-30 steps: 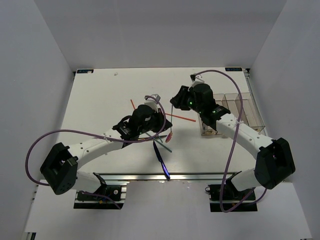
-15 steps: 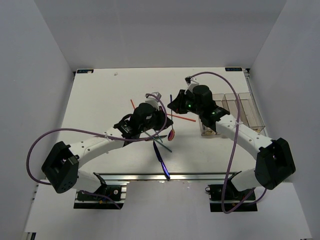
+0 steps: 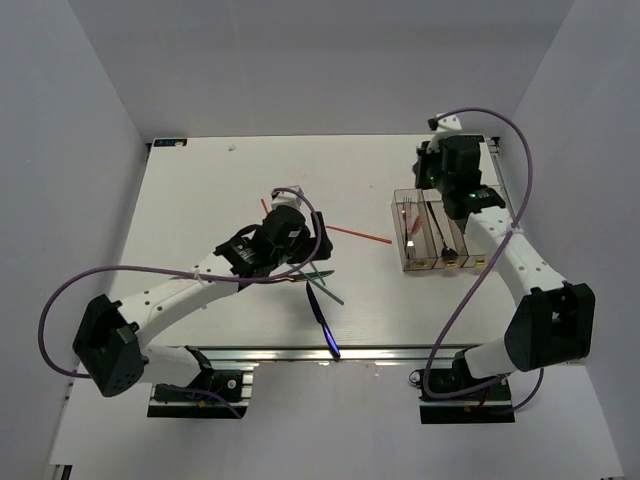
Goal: Sort the eating utensils into containers
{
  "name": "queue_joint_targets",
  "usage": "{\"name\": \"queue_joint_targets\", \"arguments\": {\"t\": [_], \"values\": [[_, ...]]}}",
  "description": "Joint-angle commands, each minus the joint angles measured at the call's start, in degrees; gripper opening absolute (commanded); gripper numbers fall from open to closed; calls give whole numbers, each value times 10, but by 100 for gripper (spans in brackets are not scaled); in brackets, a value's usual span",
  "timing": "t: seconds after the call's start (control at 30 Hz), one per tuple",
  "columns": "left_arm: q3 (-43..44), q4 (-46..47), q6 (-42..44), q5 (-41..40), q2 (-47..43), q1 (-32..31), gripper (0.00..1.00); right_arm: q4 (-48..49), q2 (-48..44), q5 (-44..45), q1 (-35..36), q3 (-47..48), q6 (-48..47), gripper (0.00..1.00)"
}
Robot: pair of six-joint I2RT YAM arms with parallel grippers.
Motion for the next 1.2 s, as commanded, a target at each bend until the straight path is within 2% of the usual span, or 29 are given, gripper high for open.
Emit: {"name": "queue_joint_targets", "arguments": {"t": [0.0,0.17,0.4,0.67,1.03,1.13,1.17], "values": [[14,-116,30,-50,-74,-2,98,-7,23,91,-39,1,-117,0],[2,-169,69,-58,-152,-2,98,44,53,130,-89,-12,-135,0],[-40,-221,96,-65,-214,-1,98,23,106,150,-105,8,-151,0],[-71,-211,104,-66,-277,-1,98,37,132,148,-105,-2,-115,0],[-89,-199,96,-68,-290,-2,98,-2,143,165,-107,15,-81,0],[-89,-199,97,-68,-288,-2,98,-6,135,156,-107,15,-70,19],[-89,-199,97,-68,-289,-2,98,-7,133,149,-107,15,-65,30]]}}
